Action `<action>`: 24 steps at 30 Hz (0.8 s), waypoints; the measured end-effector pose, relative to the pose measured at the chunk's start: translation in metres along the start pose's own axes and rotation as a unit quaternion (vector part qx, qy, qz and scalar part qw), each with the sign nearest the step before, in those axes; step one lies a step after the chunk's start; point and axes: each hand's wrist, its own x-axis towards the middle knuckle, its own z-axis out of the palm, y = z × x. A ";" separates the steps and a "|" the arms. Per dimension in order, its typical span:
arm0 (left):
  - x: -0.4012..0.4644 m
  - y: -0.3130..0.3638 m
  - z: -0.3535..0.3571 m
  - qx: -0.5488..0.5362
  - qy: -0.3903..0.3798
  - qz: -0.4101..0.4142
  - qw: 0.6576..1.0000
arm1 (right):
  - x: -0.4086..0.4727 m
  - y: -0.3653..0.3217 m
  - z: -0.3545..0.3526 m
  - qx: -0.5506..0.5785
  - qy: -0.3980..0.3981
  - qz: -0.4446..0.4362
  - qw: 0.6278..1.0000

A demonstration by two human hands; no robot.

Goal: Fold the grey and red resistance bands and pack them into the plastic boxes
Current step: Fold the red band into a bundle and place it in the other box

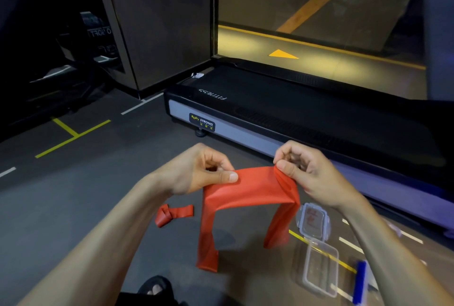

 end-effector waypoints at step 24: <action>0.003 0.004 0.017 0.162 0.038 0.049 0.985 | 0.010 -0.010 0.045 0.010 -0.065 -0.007 0.998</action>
